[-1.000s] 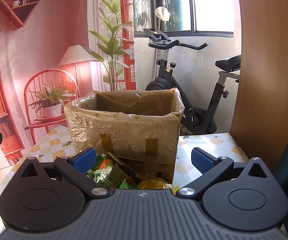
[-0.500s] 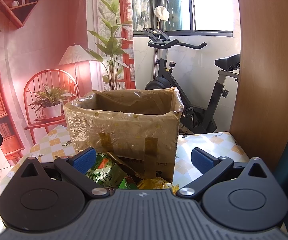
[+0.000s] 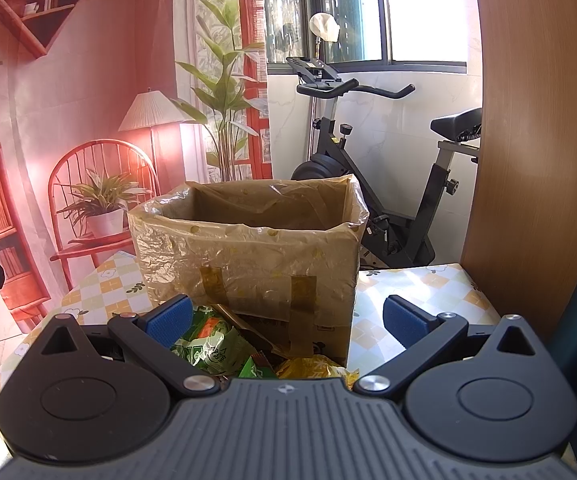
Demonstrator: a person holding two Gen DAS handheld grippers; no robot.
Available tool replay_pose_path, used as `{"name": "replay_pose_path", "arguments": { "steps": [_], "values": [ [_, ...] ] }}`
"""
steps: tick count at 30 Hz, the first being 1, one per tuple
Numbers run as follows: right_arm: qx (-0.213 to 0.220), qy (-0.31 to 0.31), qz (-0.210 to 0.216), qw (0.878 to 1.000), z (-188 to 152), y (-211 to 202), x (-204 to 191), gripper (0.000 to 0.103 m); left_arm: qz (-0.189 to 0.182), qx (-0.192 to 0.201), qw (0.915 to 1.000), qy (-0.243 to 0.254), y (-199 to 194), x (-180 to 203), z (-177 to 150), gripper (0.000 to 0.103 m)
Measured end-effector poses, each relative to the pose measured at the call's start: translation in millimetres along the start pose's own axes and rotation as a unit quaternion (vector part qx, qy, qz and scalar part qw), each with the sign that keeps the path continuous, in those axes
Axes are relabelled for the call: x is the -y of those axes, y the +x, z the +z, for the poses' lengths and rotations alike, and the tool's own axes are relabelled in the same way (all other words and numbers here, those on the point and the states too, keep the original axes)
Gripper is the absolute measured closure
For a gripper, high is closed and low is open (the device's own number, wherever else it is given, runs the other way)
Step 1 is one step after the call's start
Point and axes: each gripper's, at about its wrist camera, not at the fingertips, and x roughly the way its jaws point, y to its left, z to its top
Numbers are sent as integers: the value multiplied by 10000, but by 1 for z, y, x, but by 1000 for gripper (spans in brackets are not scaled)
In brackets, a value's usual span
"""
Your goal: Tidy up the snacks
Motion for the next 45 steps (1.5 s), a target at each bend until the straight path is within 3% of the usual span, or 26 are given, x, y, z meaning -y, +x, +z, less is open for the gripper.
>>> {"name": "replay_pose_path", "arguments": {
  "steps": [6, 10, 13, 17, 21, 24, 34, 39, 45],
  "values": [
    [86, -16, 156, 9998, -1, 1, 0, 0, -125, 97, 9999, -52, 7, -5, -4, 0],
    [466, 196, 509, 9974, -2, -1, 8, 0, -72, 246, 9993, 266, 12, -5, -9, 0],
    [451, -117, 461, 9979, -5, 6, 2, 0, 69, 282, 9982, 516, 19, -4, -17, 0],
    [473, -560, 331, 9968, -17, 18, -12, 0, -61, 116, 9991, 415, 35, -9, -33, 1],
    [511, -591, 518, 9956, -34, 29, -17, 0, -78, 4, 9989, 465, 48, -10, -49, 2],
    [549, -691, 578, 9944, -48, 35, -23, 0, -324, -224, 9978, 539, 55, -9, -57, 4],
    [13, -500, 716, 9962, -93, 55, -21, 2, -405, -815, 9955, 247, 63, -10, -88, 6],
    [-203, -1102, 774, 9907, -113, 59, -30, 5, -424, -1145, 9924, -158, 70, -22, -100, 12],
    [-219, -1622, 774, 9835, -133, 64, -51, 6, -387, -1217, 9911, -386, 72, -30, -102, 13]
  ]
}}
